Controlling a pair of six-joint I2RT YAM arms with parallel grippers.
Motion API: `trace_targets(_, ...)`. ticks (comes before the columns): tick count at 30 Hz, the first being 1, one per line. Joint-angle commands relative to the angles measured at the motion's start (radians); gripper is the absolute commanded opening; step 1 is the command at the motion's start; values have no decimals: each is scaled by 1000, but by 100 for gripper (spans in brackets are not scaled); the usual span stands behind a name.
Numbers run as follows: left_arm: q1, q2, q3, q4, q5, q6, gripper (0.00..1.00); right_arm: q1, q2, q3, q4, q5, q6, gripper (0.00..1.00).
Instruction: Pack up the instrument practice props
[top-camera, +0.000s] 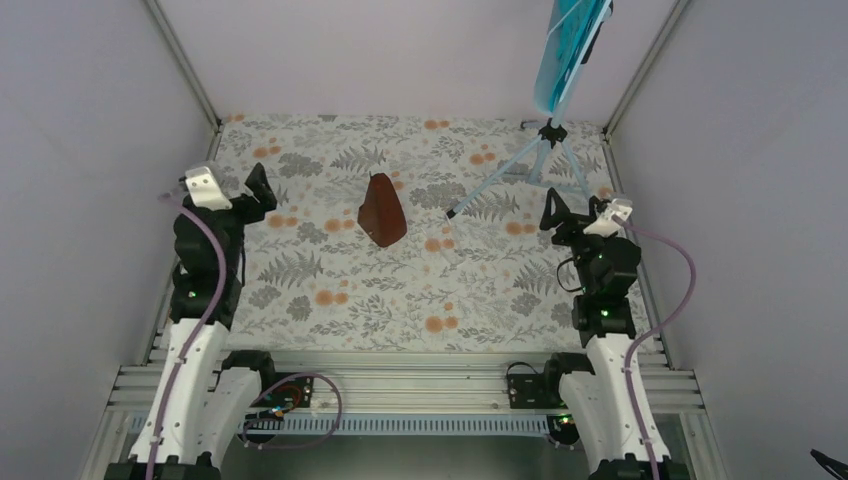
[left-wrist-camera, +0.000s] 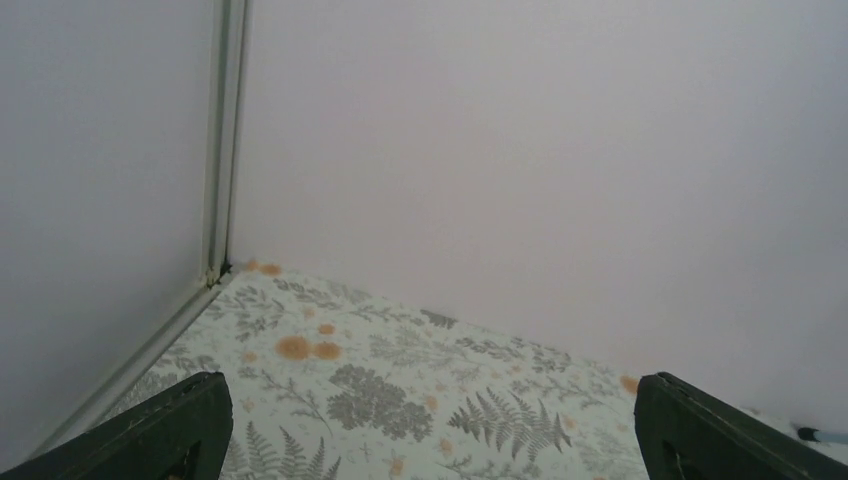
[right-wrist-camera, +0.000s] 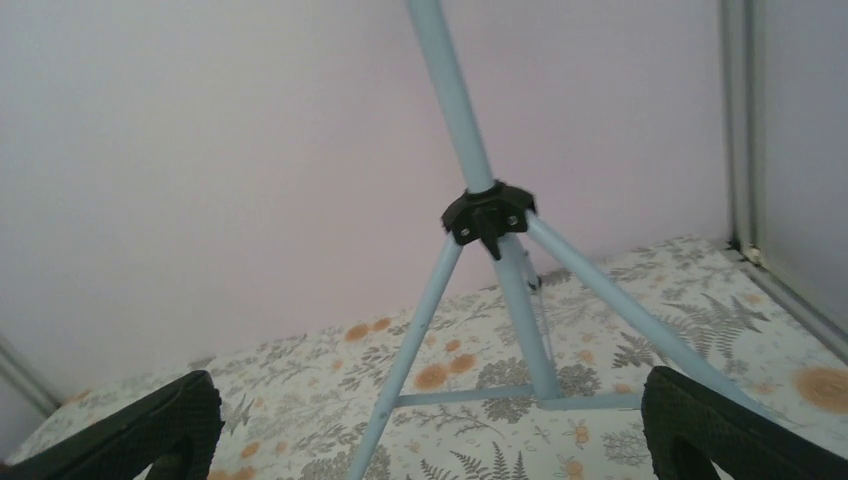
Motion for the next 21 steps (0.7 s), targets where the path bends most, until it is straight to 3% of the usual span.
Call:
trace_targets(1, 2, 32, 186, -431, 32, -66, 100, -3, -37, 103, -238, 131, 115, 99)
trace_targets(3, 2, 49, 283, -496, 68, -38, 100, -3, -53, 165, -306, 95, 107, 99)
trace_targets(7, 2, 37, 389, -539, 87, -17, 100, -2, -105, 195, -284, -56, 146, 99)
trace_targets(12, 2, 70, 442, -563, 54, 50, 100, 29, 47, 268, -313, -338, 212, 100)
trace_targets(21, 2, 42, 399, -482, 105, 198, 100, 394, 208, 286, -357, -136, 153, 98)
